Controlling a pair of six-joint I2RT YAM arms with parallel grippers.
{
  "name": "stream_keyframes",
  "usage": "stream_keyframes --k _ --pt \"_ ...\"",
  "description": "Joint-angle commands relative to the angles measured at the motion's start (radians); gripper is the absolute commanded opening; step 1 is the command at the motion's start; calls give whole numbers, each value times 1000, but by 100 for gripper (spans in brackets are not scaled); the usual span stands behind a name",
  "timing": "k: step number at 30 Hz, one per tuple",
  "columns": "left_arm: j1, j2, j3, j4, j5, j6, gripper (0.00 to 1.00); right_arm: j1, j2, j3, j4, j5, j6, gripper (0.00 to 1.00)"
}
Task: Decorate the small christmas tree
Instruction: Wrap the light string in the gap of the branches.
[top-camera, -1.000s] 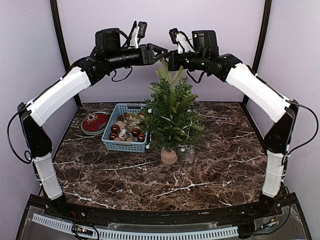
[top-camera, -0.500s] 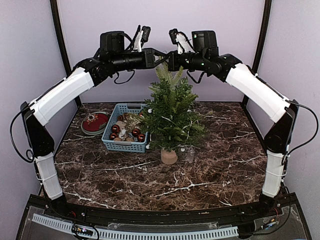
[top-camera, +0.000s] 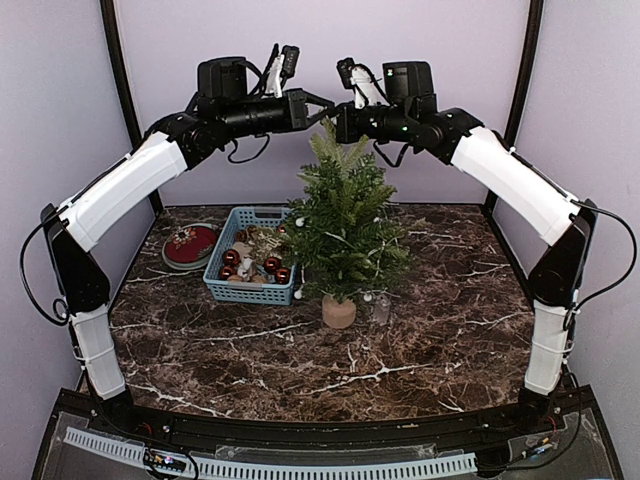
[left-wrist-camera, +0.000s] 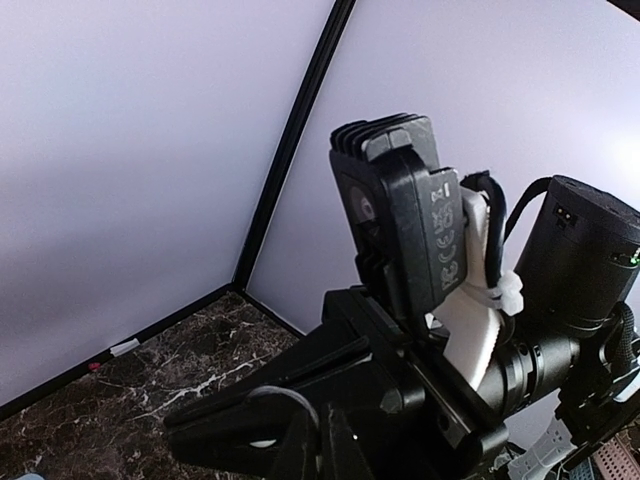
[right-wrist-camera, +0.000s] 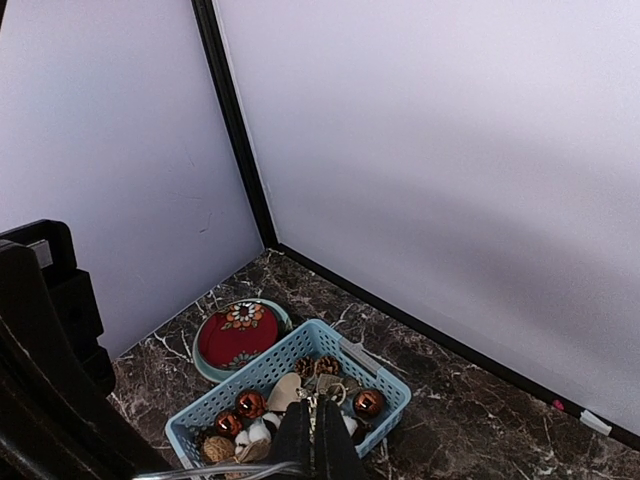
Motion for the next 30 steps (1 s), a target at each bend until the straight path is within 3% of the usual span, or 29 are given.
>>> stream_keyframes --k 1,4,10,16,25,30 --pt "-3 -4 45 33 0 1 0 14 -19 -24 17 28 -4 0" --pt "-3 -6 58 30 -16 6 0 13 -50 -66 51 37 2 0" --pt "-3 -16 62 51 -19 -9 0 12 -130 -135 109 47 21 44" --pt "-1 -15 64 61 -7 -26 0 10 -220 -204 132 69 45 63" --pt "-1 -16 73 63 -7 -33 0 12 -381 -417 177 -16 61 76" --pt "0 -14 73 61 0 -37 0 14 -382 -450 137 -80 21 59"
